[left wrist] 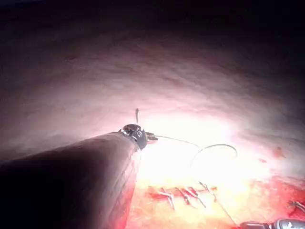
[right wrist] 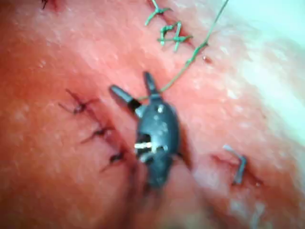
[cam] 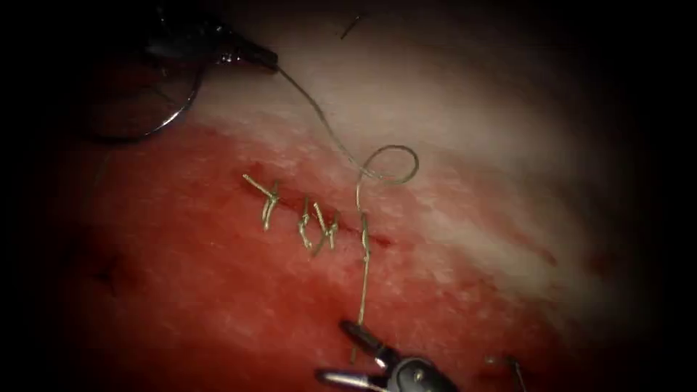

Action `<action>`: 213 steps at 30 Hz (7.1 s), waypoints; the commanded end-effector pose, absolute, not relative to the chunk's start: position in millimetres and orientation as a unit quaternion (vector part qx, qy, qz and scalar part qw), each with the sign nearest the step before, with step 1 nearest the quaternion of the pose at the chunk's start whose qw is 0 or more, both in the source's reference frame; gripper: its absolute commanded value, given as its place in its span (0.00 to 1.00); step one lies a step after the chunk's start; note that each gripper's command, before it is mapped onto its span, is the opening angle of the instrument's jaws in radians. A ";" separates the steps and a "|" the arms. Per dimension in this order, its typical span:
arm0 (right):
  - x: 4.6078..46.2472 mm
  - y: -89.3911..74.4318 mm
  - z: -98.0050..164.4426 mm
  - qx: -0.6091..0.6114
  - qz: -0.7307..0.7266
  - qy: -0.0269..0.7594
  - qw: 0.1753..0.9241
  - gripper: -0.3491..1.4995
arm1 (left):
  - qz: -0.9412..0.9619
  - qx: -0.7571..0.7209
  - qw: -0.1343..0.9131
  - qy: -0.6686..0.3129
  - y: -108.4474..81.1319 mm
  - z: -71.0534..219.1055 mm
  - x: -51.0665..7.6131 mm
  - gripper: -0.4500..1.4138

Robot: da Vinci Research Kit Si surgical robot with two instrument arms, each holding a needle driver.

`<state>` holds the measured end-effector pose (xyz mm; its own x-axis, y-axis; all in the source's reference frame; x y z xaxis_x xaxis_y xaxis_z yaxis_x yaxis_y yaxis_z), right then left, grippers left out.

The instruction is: Wound Closure

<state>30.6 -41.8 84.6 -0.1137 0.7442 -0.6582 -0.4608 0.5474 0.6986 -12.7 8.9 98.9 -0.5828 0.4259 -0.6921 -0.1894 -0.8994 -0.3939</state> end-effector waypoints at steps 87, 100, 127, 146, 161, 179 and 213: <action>34.8 -30.1 89.8 0.334 -0.101 0.588 0.730 0.73 | 0.917 -0.353 0.143 -0.115 -1.2 111.3 -20.0 0.00; 35.1 -31.7 90.8 0.324 -0.140 0.571 0.741 0.54 | 0.919 -0.352 0.138 -0.114 -2.0 111.7 -19.2 0.00; 32.6 -23.9 88.4 0.364 0.166 0.570 0.718 0.00 | 0.916 -0.359 0.121 -0.132 -14.9 101.4 -15.7 0.00; 29.4 -19.7 95.4 0.393 0.445 0.426 0.683 0.00 | 0.917 -0.359 0.079 -0.152 -28.4 88.1 -10.1 0.00; 30.4 -18.1 97.8 0.322 0.498 0.395 0.702 0.00 | 0.918 -0.360 0.064 -0.153 -36.8 85.1 -7.8 0.00; 29.8 -17.8 100.0 0.302 0.503 0.388 0.711 0.00 | 0.888 -0.405 0.002 -0.216 -44.7 80.7 -7.1 0.00; 25.7 -17.4 94.3 0.240 0.507 0.563 0.607 0.98 | 0.824 -0.549 0.094 -0.102 -32.1 77.9 -9.0 0.00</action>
